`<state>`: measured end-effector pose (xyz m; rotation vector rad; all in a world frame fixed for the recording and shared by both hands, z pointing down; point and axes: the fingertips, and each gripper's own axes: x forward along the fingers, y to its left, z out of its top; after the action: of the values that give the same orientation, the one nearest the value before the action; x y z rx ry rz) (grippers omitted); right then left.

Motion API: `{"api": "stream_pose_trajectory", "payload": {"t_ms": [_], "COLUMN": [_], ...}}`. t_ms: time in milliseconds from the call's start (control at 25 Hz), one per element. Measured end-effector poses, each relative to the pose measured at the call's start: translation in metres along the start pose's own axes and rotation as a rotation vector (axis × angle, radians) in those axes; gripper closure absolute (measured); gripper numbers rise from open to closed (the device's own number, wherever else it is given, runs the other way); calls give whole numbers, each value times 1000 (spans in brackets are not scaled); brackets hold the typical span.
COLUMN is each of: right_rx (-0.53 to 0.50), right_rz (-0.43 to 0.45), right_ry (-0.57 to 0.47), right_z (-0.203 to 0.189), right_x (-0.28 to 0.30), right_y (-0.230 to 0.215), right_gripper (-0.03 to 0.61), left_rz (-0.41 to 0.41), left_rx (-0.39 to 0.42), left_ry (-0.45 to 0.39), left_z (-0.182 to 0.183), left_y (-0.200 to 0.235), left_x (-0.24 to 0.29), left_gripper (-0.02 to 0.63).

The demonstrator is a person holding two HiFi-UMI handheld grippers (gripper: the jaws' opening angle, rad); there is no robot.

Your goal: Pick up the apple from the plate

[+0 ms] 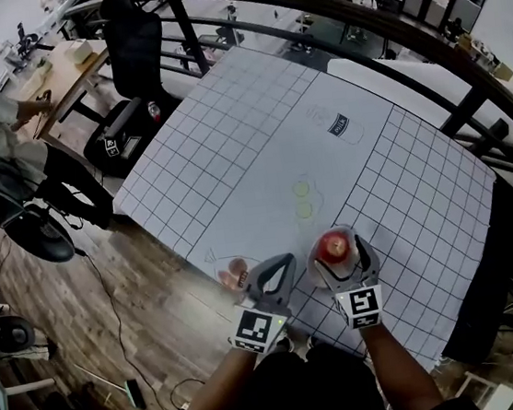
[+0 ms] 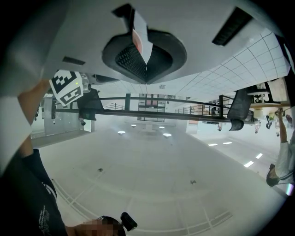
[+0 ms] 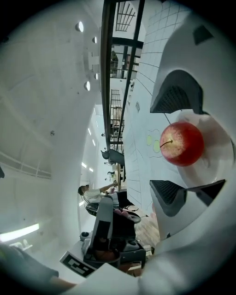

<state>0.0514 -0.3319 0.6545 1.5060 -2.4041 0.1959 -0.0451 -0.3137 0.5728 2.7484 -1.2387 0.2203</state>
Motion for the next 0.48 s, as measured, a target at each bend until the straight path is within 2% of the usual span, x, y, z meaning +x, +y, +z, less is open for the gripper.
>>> {"api": "stream_pose_trajectory", "payload": {"t_ms": [320, 480], "right_rx": [35, 30], "right_rz": [50, 53], "right_ry": [106, 124], "right_z": [-38, -46], "right_x": [26, 32], "right_y": [-2, -5], "right_gripper": [143, 144], "left_rz": [14, 21], "left_rx": [-2, -7], "left_ry": [41, 47], "left_z": [-18, -21], "left_y": [10, 13], "left_x": [9, 11], "left_gripper": [592, 591]}}
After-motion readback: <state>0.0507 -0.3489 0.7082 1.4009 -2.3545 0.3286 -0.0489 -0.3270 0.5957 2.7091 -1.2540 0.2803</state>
